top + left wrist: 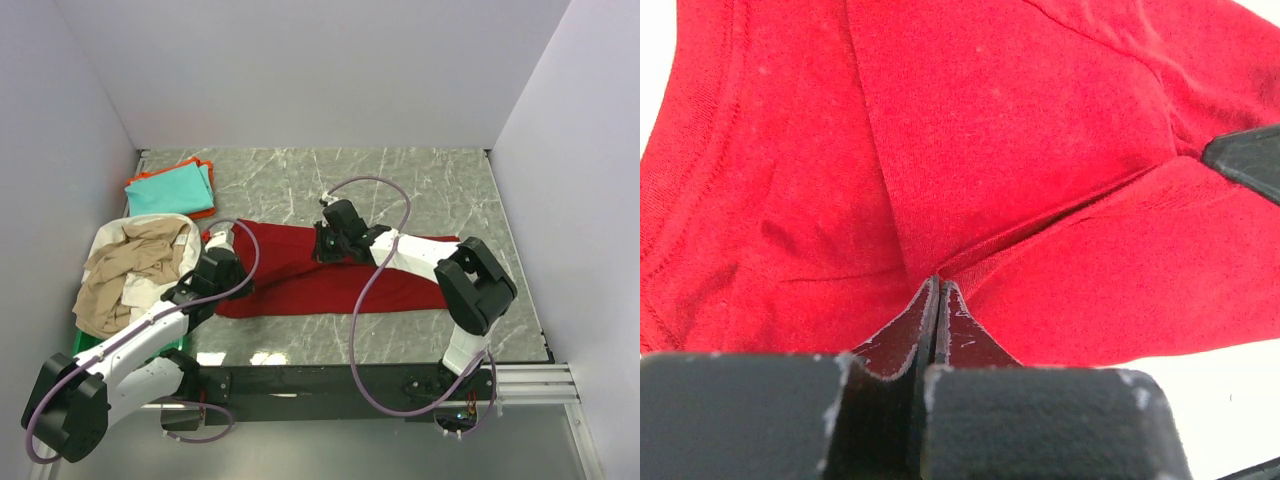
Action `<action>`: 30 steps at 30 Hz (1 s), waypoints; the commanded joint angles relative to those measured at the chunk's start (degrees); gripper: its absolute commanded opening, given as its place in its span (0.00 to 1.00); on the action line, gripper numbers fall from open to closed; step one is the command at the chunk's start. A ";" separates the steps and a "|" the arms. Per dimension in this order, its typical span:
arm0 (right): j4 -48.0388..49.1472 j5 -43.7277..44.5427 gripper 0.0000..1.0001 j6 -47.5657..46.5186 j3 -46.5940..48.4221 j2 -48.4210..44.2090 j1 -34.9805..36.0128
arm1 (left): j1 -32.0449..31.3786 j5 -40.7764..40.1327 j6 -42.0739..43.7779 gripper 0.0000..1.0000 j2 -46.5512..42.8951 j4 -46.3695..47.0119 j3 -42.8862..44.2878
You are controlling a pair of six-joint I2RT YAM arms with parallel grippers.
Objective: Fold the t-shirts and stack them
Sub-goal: Fold the tshirt
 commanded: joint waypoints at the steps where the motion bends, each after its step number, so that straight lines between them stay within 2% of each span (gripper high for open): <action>1: 1.65 1.65 0.00 0.05 -0.65 -3.74 0.49 | -1.08 -0.84 -1.66 0.00 -0.38 0.02 -0.91; 13: 2.62 1.12 0.00 0.32 -3.72 -4.27 0.49 | -2.75 -5.06 -4.21 0.00 3.14 -3.05 -0.21; 19: 3.58 1.29 0.00 0.58 -5.92 -4.36 0.93 | -3.11 -3.83 -4.65 0.01 2.61 -3.58 -0.03; 22: 3.32 1.73 0.13 0.76 -7.32 -5.23 1.28 | -3.20 -1.91 -5.26 0.13 1.56 -4.37 0.06; 23: 2.80 2.08 0.25 0.76 -8.28 -6.10 1.45 | -3.20 -1.37 -5.44 0.26 1.21 -4.64 -0.03; 24: 2.36 3.13 0.30 0.76 -8.73 -6.72 1.54 | -3.37 -0.76 -5.87 0.32 0.51 -4.90 -0.12; 26: 0.87 4.63 0.36 0.58 -9.69 -8.91 2.16 | -3.46 0.47 -6.23 0.42 -1.86 -5.78 -0.55; 30: -2.03 8.14 0.40 -0.30 -10.49 -12.87 2.25 | -3.55 1.00 -7.02 0.48 -5.47 -6.22 -0.47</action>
